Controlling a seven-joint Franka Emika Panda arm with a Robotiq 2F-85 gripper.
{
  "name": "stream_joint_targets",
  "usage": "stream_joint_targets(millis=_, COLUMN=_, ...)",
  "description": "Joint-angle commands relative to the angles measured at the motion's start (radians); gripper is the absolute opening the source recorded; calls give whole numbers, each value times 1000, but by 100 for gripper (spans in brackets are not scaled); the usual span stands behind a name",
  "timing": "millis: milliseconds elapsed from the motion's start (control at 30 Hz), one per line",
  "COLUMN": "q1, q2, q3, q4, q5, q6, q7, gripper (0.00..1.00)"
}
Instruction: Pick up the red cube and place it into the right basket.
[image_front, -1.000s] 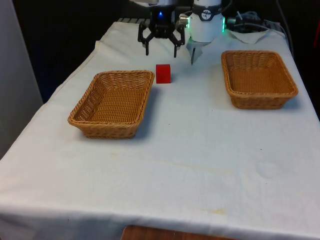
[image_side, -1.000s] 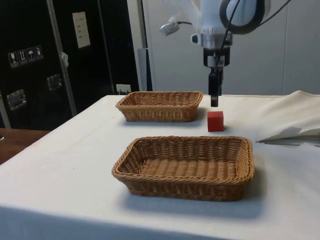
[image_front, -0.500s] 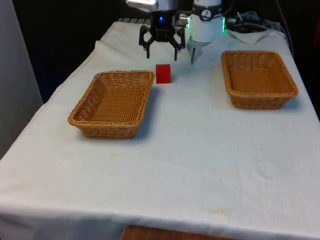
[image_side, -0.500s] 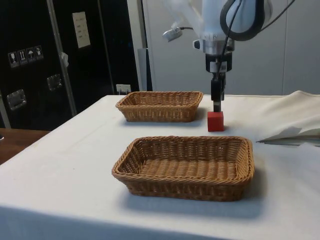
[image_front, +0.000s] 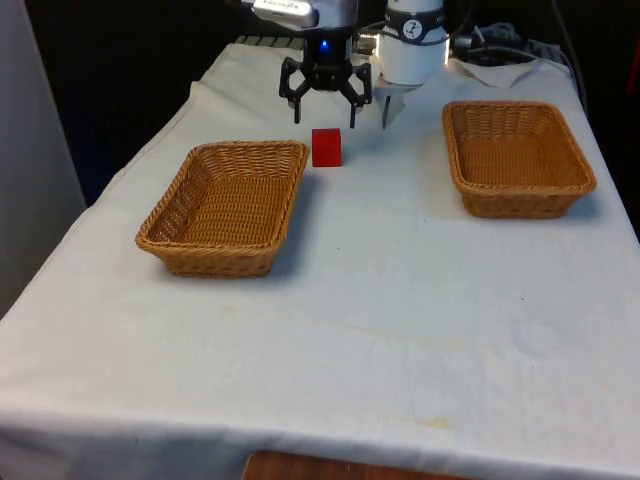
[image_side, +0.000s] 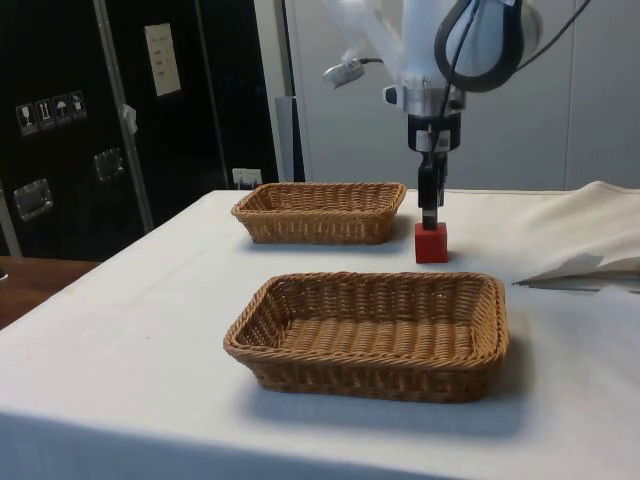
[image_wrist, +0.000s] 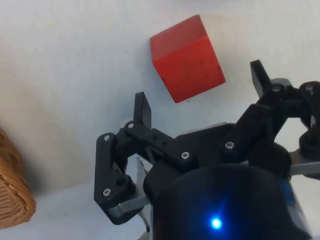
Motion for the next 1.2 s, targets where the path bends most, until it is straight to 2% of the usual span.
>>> stream_joint_targets(millis=0, q1=5, q2=-29, q3=7, q4=-16, q5=37, q6=1, q7=-28, gripper=100)
stream_joint_targets(millis=267, q1=7, q2=-27, q3=24, q4=-23, q5=105, q6=8, q7=-81, gripper=100)
stream_joint_targets(millis=300, q1=2, q2=1, q3=16, q4=-3, q5=69, q6=1, q7=-56, gripper=100)
stream_joint_targets(millis=333, q1=8, q2=-27, q3=27, q4=-24, q5=112, q6=8, q7=-87, gripper=100)
stream_joint_targets(millis=500, q1=7, q2=-15, q3=39, q4=-27, q5=142, q6=13, q7=-107, gripper=100)
stream_joint_targets(millis=533, q1=8, q2=-11, q3=41, q4=-26, q5=144, q6=15, q7=-109, gripper=100)
stream_joint_targets(millis=567, q1=3, q2=4, q3=33, q4=-11, q5=109, q6=1, q7=-86, gripper=100)
stream_joint_targets(millis=600, q1=8, q2=-7, q3=42, q4=-24, q5=146, q6=17, q7=-110, gripper=100)
stream_joint_targets(millis=800, q1=7, q2=20, q3=51, q4=-10, q5=144, q6=30, q7=-106, gripper=100)
stream_joint_targets(millis=833, q1=3, q2=23, q3=41, q4=4, q5=110, q6=6, q7=-87, gripper=100)
stream_joint_targets(millis=867, q1=7, q2=24, q3=53, q4=-8, q5=144, q6=33, q7=-105, gripper=100)
stream_joint_targets(millis=1067, q1=3, q2=44, q3=67, q4=-12, q5=148, q6=58, q7=-104, gripper=100)
stream_joint_targets(millis=1100, q1=3, q2=59, q3=52, q4=7, q5=111, q6=40, q7=-85, gripper=100)
stream_joint_targets(millis=1133, q1=2, q2=46, q3=69, q4=-13, q5=149, q6=60, q7=-104, gripper=100)
stream_joint_targets(millis=1167, q1=2, q2=48, q3=70, q4=-13, q5=150, q6=61, q7=-104, gripper=100)
